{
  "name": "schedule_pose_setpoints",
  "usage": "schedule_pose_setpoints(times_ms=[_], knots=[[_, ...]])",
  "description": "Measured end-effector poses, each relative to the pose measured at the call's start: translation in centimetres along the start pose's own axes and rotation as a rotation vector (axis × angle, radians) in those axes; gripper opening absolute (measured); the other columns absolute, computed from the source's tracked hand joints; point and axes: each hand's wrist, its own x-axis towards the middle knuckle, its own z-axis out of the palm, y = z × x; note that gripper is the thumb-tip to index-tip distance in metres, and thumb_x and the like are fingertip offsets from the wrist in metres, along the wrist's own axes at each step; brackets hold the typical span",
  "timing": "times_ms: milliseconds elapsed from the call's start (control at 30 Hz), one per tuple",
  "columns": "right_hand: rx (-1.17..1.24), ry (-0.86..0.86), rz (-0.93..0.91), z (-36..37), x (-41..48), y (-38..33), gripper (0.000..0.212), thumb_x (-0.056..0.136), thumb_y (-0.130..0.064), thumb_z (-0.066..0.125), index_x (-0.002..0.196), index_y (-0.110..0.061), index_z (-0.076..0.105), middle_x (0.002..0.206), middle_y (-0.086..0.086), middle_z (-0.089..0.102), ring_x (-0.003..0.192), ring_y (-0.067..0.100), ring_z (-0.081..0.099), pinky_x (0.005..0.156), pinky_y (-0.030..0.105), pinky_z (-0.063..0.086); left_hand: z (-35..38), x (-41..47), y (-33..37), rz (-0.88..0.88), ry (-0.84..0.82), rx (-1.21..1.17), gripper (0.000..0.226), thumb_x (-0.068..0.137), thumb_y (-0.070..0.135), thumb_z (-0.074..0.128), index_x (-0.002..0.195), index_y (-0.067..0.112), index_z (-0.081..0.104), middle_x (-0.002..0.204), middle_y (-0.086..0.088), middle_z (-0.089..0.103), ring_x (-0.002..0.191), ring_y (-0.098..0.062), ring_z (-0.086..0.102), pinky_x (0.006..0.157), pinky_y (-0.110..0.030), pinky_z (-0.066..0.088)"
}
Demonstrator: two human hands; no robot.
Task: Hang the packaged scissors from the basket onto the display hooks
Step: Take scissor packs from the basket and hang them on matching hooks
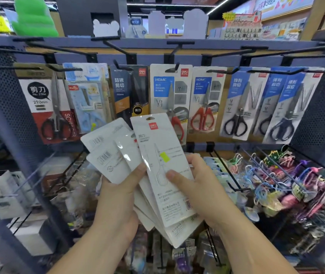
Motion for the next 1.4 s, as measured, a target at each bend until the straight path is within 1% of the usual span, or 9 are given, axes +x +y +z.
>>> schedule_pose_setpoints(times_ms=[467,600,767,900,967,1067,1200,1300,1400], knots=[[0.066,-0.050,-0.048,-1.3,-0.8,0.0,0.024,0.097,-0.024,0.071,0.118,-0.022,0.061,0.113,-0.004,0.078,0.099,0.017,0.077,0.084,0.047,0.065,-0.6,0.9,-1.0,0.115,0.199,0.100,0.038,0.092,-0.002,0.075,0.127,0.011,0.069,0.111,-0.005,0.081,0.098,-0.025,0.079,0.066,-0.033,0.064],[0.223,0.081,-0.124,-3.3,-1.2,-0.8,0.027,0.102,-0.012,0.062,0.120,-0.032,0.063,0.118,-0.005,0.077,0.106,0.019,0.076,0.084,0.045,0.064,-0.7,1.0,-0.4,0.136,0.227,0.062,0.038,0.093,-0.004,0.072,0.129,0.011,0.068,0.107,0.000,0.082,0.093,-0.019,0.080,0.063,-0.029,0.063],[-0.368,0.267,-0.280,-4.3,-1.8,-2.0,0.020,0.106,-0.016,0.055,0.117,-0.031,0.047,0.105,-0.019,0.071,0.091,0.002,0.069,0.084,0.039,0.061,-0.2,0.7,-0.1,0.143,0.201,0.059,0.041,0.095,-0.003,0.070,0.133,0.010,0.064,0.111,-0.002,0.081,0.097,-0.024,0.079,0.065,-0.034,0.065],[-0.711,0.067,-0.340,-0.7,-2.3,-1.2,0.032,0.109,-0.025,0.044,0.137,-0.039,0.035,0.102,-0.006,0.070,0.082,0.016,0.066,0.070,0.044,0.057,0.8,0.3,-0.6,0.164,0.197,0.089,0.039,0.093,-0.005,0.071,0.129,0.007,0.064,0.104,-0.001,0.082,0.090,-0.020,0.080,0.061,-0.031,0.063],[-0.602,0.010,-0.352,-0.1,-2.2,-0.5,0.040,0.109,-0.043,0.040,0.149,-0.043,0.035,0.121,-0.014,0.068,0.101,0.010,0.066,0.084,0.043,0.057,0.8,0.3,-0.6,0.171,0.187,0.097,0.038,0.094,-0.005,0.070,0.129,0.008,0.064,0.104,0.000,0.082,0.093,-0.021,0.080,0.067,-0.035,0.065],[-0.347,-0.055,-0.308,-0.1,-2.2,0.4,0.054,0.105,-0.062,0.029,0.157,-0.049,0.037,0.149,-0.028,0.052,0.138,-0.001,0.047,0.114,0.038,0.043,0.3,0.3,-0.3,0.170,0.156,0.090,0.040,0.096,-0.002,0.069,0.133,0.012,0.064,0.115,-0.003,0.080,0.105,-0.028,0.078,0.091,-0.053,0.062],[-0.152,0.027,-0.276,-0.2,-1.6,1.0,0.046,0.109,-0.029,0.050,0.145,-0.058,0.045,0.136,-0.032,0.060,0.129,-0.011,0.052,0.104,0.030,0.049,0.4,0.1,0.1,0.171,0.123,0.072,0.040,0.098,0.001,0.067,0.136,0.013,0.063,0.119,-0.004,0.079,0.109,-0.028,0.077,0.096,-0.055,0.060],[-0.146,0.144,-0.239,-0.2,-1.2,1.0,0.054,0.098,-0.030,0.072,0.140,-0.052,0.048,0.130,-0.033,0.059,0.120,-0.017,0.051,0.103,0.031,0.051,0.6,-0.2,0.1,0.158,0.104,0.073,0.037,0.099,0.002,0.066,0.134,0.014,0.064,0.116,-0.004,0.080,0.105,-0.027,0.078,0.084,-0.047,0.065],[-0.070,0.160,-0.098,-0.3,-1.0,0.9,0.080,0.081,-0.037,0.088,0.146,-0.050,0.043,0.123,-0.031,0.059,0.110,-0.011,0.060,0.101,0.036,0.055,0.6,-0.4,0.2,0.158,0.104,0.082,0.039,0.098,0.000,0.065,0.135,0.011,0.062,0.116,-0.006,0.080,0.104,-0.029,0.078,0.081,-0.047,0.066]])
